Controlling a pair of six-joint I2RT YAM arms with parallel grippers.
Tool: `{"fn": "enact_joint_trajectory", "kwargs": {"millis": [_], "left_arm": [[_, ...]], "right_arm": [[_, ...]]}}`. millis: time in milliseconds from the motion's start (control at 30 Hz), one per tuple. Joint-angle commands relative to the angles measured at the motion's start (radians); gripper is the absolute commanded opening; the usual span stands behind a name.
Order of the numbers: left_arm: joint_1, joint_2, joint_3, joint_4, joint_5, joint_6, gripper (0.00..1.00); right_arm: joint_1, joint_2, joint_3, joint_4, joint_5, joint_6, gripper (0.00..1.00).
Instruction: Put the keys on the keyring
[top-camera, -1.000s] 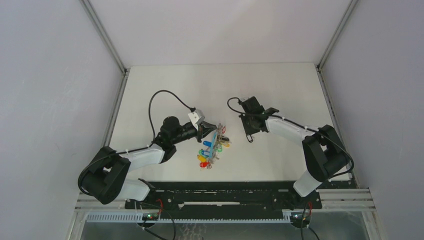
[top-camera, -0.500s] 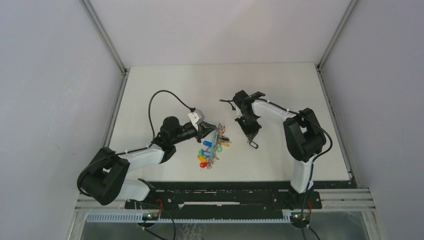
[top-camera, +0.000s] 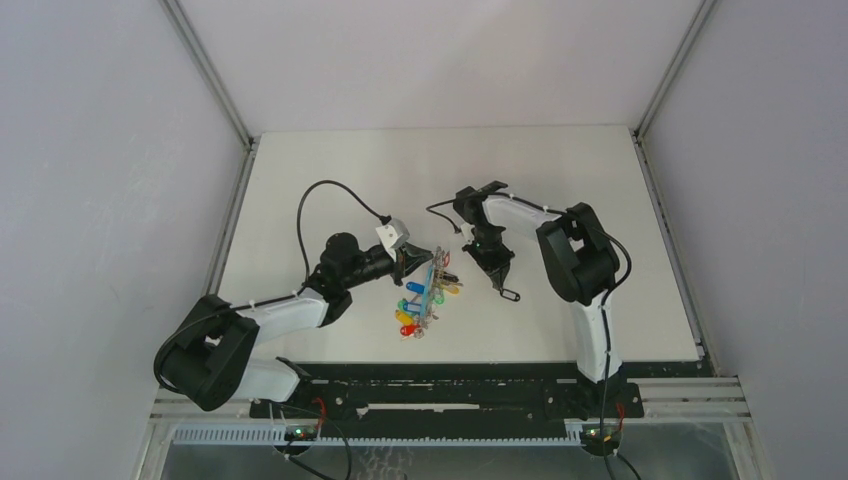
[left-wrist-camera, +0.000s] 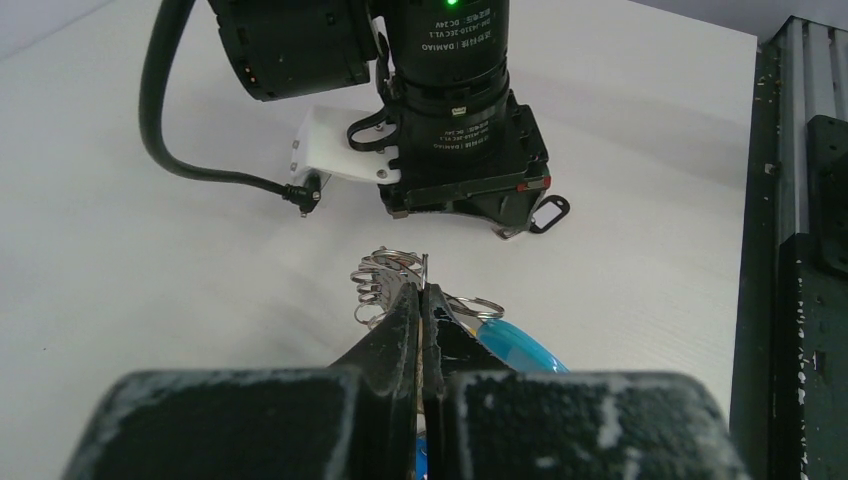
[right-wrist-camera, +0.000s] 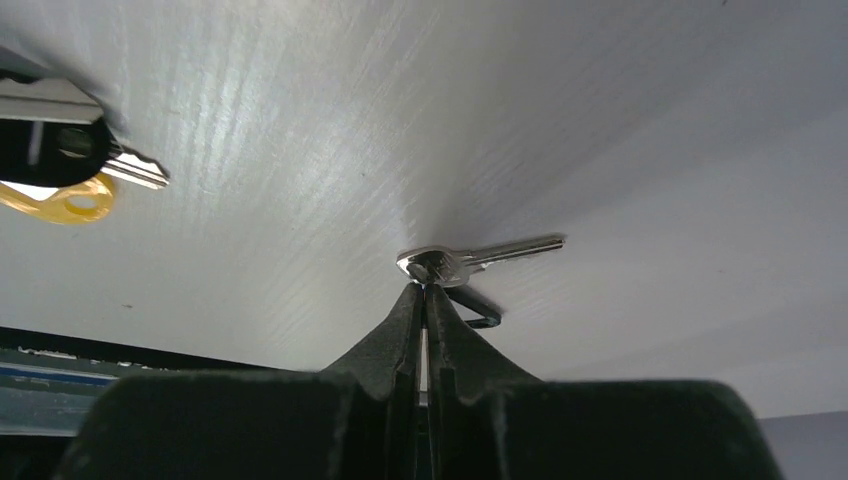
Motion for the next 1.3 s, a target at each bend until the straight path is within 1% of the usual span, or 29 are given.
{"fn": "enact_joint_trajectory", "kwargs": {"millis": [0,100,233,300,433,500,600,667,833,967,1100,1267], "left_arm": [[-0.004,-0.021,0.057,0.014,0.017,0.018,0.0],[-0.004,-0.021,0.057,0.014,0.014,0.018,0.0],[-0.004,-0.019,0.059,0.014,0.014,0.017,0.0],[-0.004,-0.019,0.06,0.015,0.012,0.015,0.0],[-0.004,-0.022,0.058,0.014,0.016,0.014,0.0],[-0.005,-0.022,0.06,0.015,0.017,0.014,0.0],[-0.006,-0.019,0.061,0.015,0.02,0.013,0.0],[-0.006,-0.021,0.06,0.015,0.02,0.012,0.0],[-0.007,-0.021,0.06,0.014,0.023,0.012,0.0],[-0.009,-0.018,0.061,0.016,0.025,0.012,0.0],[-0.009,-0.017,0.061,0.016,0.027,0.014,0.0],[-0.009,-0.017,0.061,0.016,0.029,0.015,0.0]], "right_arm": [[0.018,-0.005,0.061,-0.003,0.035,-0.005,0.05],[0.033,-0.065,0.044,0.034,0.089,0.002,0.16],[0.043,-0.22,-0.054,0.136,0.105,0.019,0.24],[0.042,-0.302,-0.133,0.224,0.099,0.031,0.27],[0.049,-0.471,-0.321,0.403,0.093,0.059,0.29],[0.066,-0.557,-0.433,0.505,0.105,0.075,0.3],[0.099,-0.678,-0.568,0.687,0.145,0.097,0.36],[0.113,-0.741,-0.665,0.804,0.172,0.114,0.38],[0.163,-0.863,-0.88,1.063,0.291,0.124,0.39],[0.195,-0.941,-1.034,1.282,0.34,0.137,0.37],[0.206,-0.985,-1.108,1.377,0.381,0.132,0.36],[0.209,-1.026,-1.27,1.554,0.385,0.156,0.33]]}}
